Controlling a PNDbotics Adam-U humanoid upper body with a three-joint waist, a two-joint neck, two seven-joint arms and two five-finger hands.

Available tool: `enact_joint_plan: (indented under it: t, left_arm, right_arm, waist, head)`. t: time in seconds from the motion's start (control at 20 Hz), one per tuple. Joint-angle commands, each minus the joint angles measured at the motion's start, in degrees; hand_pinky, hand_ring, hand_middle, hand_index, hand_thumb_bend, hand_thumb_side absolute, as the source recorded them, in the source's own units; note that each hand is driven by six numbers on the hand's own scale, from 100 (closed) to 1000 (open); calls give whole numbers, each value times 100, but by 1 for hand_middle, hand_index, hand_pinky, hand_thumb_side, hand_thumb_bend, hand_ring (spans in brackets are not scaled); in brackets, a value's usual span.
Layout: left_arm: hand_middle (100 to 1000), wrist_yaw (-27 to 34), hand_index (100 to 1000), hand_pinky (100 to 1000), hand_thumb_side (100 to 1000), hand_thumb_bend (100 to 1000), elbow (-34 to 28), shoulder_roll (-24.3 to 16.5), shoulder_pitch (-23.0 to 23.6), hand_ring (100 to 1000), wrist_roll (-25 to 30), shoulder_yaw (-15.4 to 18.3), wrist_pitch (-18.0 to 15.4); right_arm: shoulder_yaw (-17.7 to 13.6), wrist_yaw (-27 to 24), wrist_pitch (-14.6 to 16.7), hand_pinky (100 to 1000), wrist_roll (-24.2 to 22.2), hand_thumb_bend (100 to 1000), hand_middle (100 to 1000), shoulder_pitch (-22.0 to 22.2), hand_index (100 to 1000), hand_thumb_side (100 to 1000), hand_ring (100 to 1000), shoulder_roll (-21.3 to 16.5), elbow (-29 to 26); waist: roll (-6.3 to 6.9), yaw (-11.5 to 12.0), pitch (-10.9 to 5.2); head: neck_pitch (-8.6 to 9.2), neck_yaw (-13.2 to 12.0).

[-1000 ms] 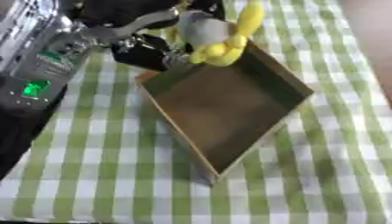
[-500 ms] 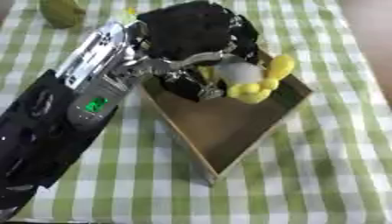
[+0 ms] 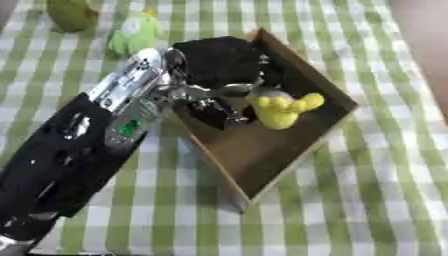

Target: Pick up objects on the table and place them in the box.

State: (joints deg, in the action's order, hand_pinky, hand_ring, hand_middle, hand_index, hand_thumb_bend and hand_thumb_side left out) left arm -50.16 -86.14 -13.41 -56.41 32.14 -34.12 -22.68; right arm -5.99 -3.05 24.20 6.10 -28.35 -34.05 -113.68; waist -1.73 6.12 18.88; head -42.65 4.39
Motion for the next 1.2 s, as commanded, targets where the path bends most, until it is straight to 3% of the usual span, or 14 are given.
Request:
enact_joint_plan:
  t: [0.05, 0.25, 0.4, 0.55, 0.6, 0.75, 0.8, 1.0, 1.2]
  left_arm:
    - [878, -2, 988, 821, 333, 367, -49, 6, -70, 831, 190, 33, -55]
    - [883, -97, 983, 861, 416, 482, -139, -23, -63, 852, 200, 123, -45]
    - [877, -119, 980, 862, 427, 490, -242, -41, -50, 848, 37, 212, 24]
    - [869, -19, 976, 852, 415, 429, -421, -78, -33, 832, -153, 349, 136]
    - [860, 68, 971, 842, 385, 351, -523, -112, -23, 819, -225, 424, 207]
    - [852, 419, 964, 835, 343, 291, -903, -278, 10, 809, -414, 664, 533]
    - [829, 540, 943, 815, 272, 199, -1040, -363, 21, 778, -493, 785, 661]
    - [817, 1151, 930, 812, 235, 218, -1582, -1016, 97, 762, -1083, 1403, 1329]
    - [839, 1332, 934, 825, 259, 247, -1588, -1651, 158, 777, -1352, 1808, 1765]
  right_arm:
    - [-76, 19, 5, 838, 23, 100, 677, -43, 929, 470, 843, -147, -91]
    - [-81, 21, 4, 838, 33, 100, 677, -34, 929, 470, 843, -141, -91]
    - [-83, 24, 1, 838, 39, 100, 677, -27, 929, 470, 844, -139, -91]
    - [-88, 28, 5, 838, 46, 100, 676, -25, 928, 470, 842, -142, -91]
    - [-92, 31, 7, 838, 52, 100, 676, -23, 928, 470, 841, -145, -91]
    - [-103, 37, 10, 838, 77, 100, 676, -21, 928, 470, 841, -152, -91]
    - [-109, 40, 11, 837, 89, 100, 677, -20, 928, 470, 839, -155, -91]
    - [-135, 64, 19, 837, 139, 100, 676, -6, 927, 470, 837, -184, -91]
    - [-141, 90, 22, 837, 159, 100, 676, 9, 927, 470, 835, -210, -91]
  waist:
    - [-5, -1, -140]
    - [-16, 7, -143]
    - [-23, 15, -142]
    - [-35, 26, -138]
    - [-38, 31, -136]
    - [-43, 44, -131]
    - [-46, 57, -131]
    - [-48, 101, -130]
    - [-40, 129, -129]
  head:
    - [70, -12]
    - [73, -12]
    - [71, -7]
    - [69, -4]
    - [69, -5]
    - [83, -9]
    - [91, 4]
    - [113, 92]
    - [122, 154]
